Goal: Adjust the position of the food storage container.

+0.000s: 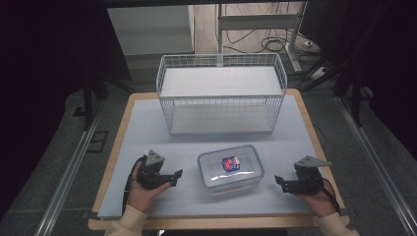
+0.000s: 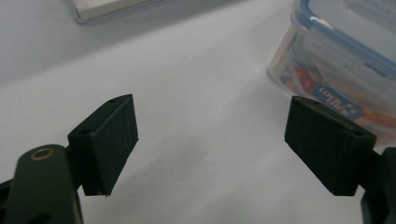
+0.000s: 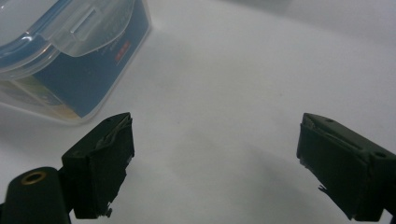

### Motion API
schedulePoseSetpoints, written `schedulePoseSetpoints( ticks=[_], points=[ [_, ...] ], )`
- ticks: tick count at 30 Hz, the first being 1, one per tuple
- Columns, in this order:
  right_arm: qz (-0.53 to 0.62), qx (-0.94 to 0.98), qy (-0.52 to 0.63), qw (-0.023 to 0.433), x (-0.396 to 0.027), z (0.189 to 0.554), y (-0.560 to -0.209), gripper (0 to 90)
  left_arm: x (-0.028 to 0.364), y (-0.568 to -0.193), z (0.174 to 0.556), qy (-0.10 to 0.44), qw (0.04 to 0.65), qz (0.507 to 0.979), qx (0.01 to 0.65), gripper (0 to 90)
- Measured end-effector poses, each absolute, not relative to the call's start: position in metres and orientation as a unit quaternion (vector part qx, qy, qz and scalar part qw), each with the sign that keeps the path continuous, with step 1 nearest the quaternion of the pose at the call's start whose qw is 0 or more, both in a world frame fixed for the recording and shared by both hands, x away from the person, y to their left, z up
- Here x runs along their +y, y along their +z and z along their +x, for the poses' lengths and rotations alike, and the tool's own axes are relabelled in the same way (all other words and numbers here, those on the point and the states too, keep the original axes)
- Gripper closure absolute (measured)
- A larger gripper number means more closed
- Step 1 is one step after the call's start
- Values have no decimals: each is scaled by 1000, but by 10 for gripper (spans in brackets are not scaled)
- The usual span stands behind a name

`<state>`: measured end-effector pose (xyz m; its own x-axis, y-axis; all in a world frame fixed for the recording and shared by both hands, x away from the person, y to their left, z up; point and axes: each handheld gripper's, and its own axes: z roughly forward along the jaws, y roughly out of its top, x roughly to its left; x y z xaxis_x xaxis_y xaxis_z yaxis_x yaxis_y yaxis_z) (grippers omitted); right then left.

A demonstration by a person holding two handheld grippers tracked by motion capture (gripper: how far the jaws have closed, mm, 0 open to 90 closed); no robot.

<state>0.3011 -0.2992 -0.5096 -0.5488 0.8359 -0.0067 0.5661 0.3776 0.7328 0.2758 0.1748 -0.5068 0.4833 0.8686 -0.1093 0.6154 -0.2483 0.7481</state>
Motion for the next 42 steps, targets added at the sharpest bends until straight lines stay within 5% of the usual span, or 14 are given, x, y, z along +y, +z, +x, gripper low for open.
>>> schedulePoseSetpoints(
  ticks=[15, 25, 33, 38, 42],
  points=[
    [441, 799, 369, 176, -303, 303, -506, 141, 166, -497, 268, 157, 411, 774, 456, 214],
    [444, 793, 378, 175, -305, 305, -506, 152, 145, -484, 253, 127, 408, 799, 423, 359],
    [442, 794, 378, 176, -305, 306, -508, 152, 130, -474, 241, 62, 447, 812, 371, 762],
    [443, 793, 378, 179, -306, 306, -508, 151, 113, -472, 232, 27, 445, 831, 332, 891],
    [445, 793, 376, 177, -305, 306, -509, 151, 101, -473, 227, 13, 443, 839, 315, 898]
  ],
)
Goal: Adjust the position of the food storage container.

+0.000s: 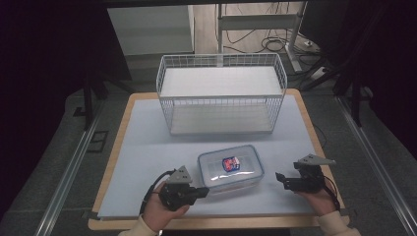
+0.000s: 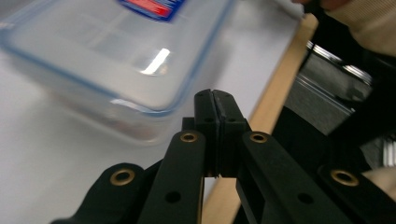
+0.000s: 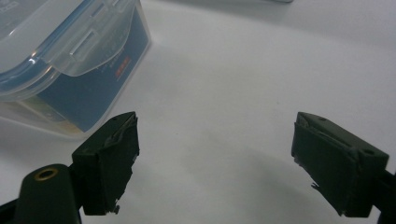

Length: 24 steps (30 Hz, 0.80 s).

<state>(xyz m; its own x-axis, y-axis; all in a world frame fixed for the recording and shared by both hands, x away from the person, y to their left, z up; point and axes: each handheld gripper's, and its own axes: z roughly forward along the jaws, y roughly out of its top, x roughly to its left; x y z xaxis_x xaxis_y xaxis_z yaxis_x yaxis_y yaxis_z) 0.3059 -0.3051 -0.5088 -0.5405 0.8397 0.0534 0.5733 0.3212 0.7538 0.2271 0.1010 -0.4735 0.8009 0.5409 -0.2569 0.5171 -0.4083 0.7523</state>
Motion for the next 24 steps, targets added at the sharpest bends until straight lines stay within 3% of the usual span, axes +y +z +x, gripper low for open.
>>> schedulePoseSetpoints(
  ticks=[4, 12, 24],
  points=[
    [447, 792, 375, 178, -305, 306, -509, 151, 83, -478, 220, -8, 442, 846, 297, 898],
    [449, 793, 373, 177, -305, 307, -511, 151, 50, -493, 215, -3, 414, 868, 273, 900],
    [447, 795, 370, 178, -304, 307, -512, 151, 46, -511, 227, 13, 388, 870, 304, 900]
  ],
)
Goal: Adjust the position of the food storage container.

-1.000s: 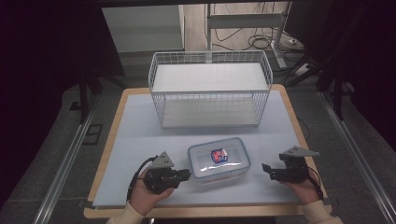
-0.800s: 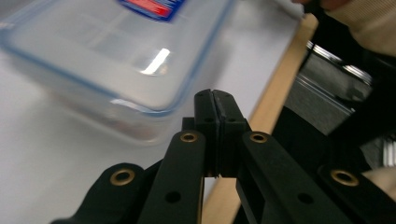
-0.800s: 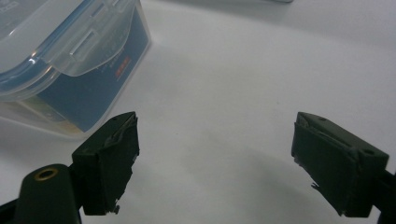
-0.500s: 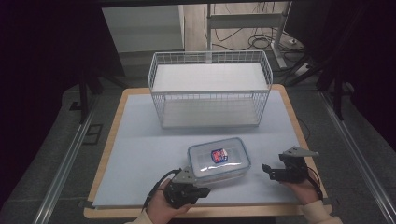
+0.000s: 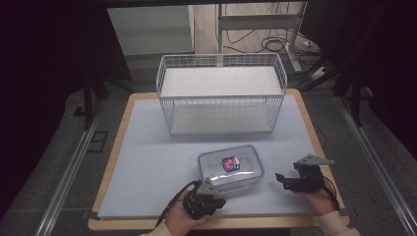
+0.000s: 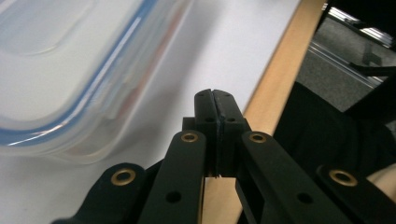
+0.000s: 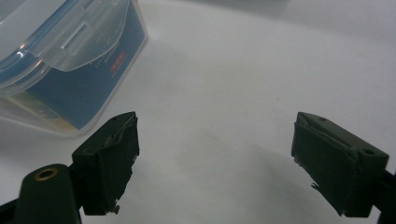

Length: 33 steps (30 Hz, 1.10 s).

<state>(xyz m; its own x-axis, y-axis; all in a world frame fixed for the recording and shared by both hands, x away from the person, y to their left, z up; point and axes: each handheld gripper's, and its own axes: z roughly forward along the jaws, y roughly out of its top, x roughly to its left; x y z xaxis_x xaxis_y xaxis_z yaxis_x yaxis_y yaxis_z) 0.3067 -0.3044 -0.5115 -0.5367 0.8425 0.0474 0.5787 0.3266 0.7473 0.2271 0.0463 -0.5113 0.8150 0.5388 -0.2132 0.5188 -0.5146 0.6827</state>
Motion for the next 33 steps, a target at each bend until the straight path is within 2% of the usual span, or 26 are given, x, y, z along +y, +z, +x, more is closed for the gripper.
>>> schedulePoseSetpoints(
  ticks=[8, 33],
  points=[
    [448, 795, 367, 180, -305, 307, -512, 151, 57, -515, 239, 34, 384, 862, 328, 900],
    [446, 797, 363, 185, -305, 307, -513, 151, 82, -519, 266, 19, 398, 837, 376, 900]
  ],
)
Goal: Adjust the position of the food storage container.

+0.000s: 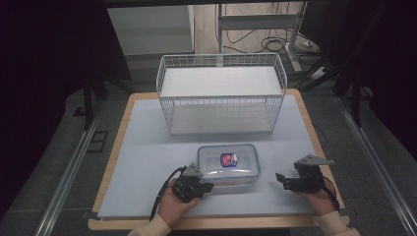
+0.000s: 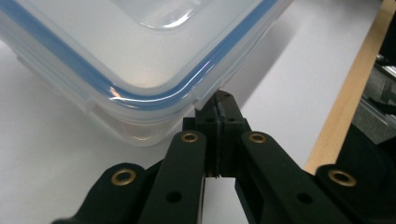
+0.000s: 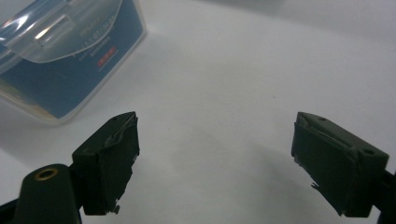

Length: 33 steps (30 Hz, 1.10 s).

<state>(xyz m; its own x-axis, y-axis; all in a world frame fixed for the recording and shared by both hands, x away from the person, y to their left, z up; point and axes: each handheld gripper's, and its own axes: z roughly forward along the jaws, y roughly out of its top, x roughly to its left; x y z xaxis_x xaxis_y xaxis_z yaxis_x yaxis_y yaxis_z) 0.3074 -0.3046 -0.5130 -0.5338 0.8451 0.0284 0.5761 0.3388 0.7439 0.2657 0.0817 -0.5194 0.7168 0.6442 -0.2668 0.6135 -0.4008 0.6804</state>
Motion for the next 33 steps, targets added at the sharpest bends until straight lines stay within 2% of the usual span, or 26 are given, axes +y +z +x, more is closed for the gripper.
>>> schedulePoseSetpoints(
  ticks=[12, 18, 23, 29, 33],
  points=[
    [447, 796, 363, 187, -305, 308, -513, 152, 81, -518, 263, 12, 409, 834, 369, 900],
    [448, 790, 372, 194, -306, 308, -510, 152, 102, -503, 248, 19, 440, 821, 365, 900],
    [451, 780, 386, 197, -307, 308, -507, 152, 140, -489, 250, 50, 459, 790, 404, 899],
    [449, 782, 385, 195, -308, 305, -508, 152, 157, -486, 262, 72, 456, 772, 436, 888],
    [446, 785, 383, 196, -308, 303, -507, 152, 160, -487, 269, 79, 455, 764, 450, 820]
  ],
)
